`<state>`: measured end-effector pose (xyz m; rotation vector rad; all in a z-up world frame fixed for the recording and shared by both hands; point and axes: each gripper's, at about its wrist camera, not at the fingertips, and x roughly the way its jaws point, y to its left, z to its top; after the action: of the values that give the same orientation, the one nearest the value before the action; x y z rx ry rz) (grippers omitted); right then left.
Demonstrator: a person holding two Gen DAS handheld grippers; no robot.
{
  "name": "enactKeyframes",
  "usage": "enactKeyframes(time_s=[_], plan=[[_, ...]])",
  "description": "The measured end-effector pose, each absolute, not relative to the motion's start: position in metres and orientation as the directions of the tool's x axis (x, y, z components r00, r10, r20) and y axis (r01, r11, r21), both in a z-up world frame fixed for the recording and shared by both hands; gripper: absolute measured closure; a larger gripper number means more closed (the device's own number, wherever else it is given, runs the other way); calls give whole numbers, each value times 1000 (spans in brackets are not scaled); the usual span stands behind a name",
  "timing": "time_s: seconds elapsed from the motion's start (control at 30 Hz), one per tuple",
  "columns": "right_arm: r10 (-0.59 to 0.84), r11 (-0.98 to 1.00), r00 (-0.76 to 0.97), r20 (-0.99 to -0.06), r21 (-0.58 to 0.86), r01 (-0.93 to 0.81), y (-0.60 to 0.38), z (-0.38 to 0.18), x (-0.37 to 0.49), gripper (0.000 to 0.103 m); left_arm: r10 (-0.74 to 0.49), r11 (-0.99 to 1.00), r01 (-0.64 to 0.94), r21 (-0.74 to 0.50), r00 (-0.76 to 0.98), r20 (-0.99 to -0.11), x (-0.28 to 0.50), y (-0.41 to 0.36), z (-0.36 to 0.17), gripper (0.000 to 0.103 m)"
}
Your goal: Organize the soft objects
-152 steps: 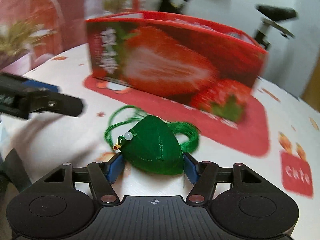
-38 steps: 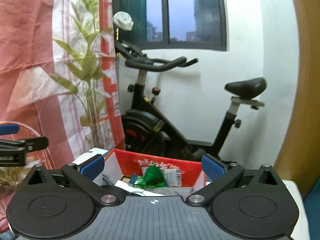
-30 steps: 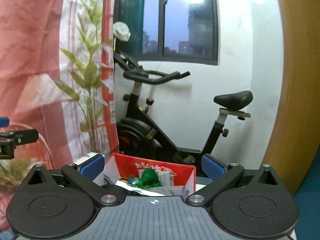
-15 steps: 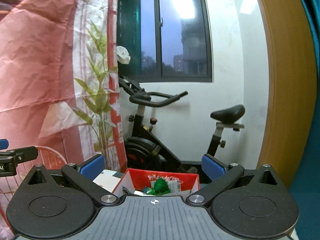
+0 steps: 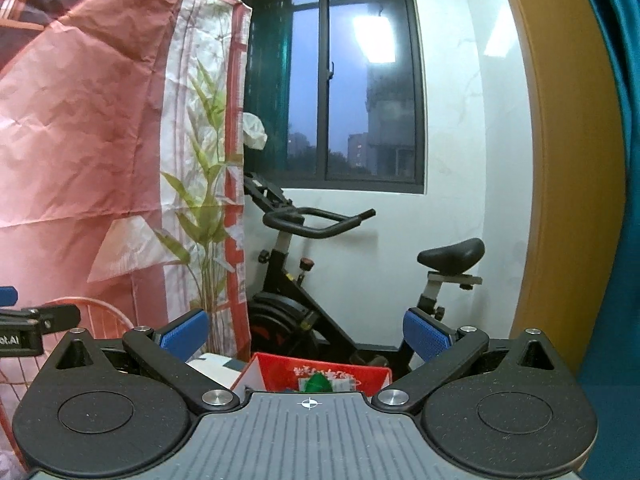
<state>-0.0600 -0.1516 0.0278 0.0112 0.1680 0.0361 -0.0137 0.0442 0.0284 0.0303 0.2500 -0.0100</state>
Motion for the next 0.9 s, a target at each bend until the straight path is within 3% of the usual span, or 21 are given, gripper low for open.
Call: enactKeyframes(time_s=[0.9], plan=[[42,998,984,-173,59,-32,-158,25,-62,0,-9,1000,14,19,972,-234,-19,49,30,0]])
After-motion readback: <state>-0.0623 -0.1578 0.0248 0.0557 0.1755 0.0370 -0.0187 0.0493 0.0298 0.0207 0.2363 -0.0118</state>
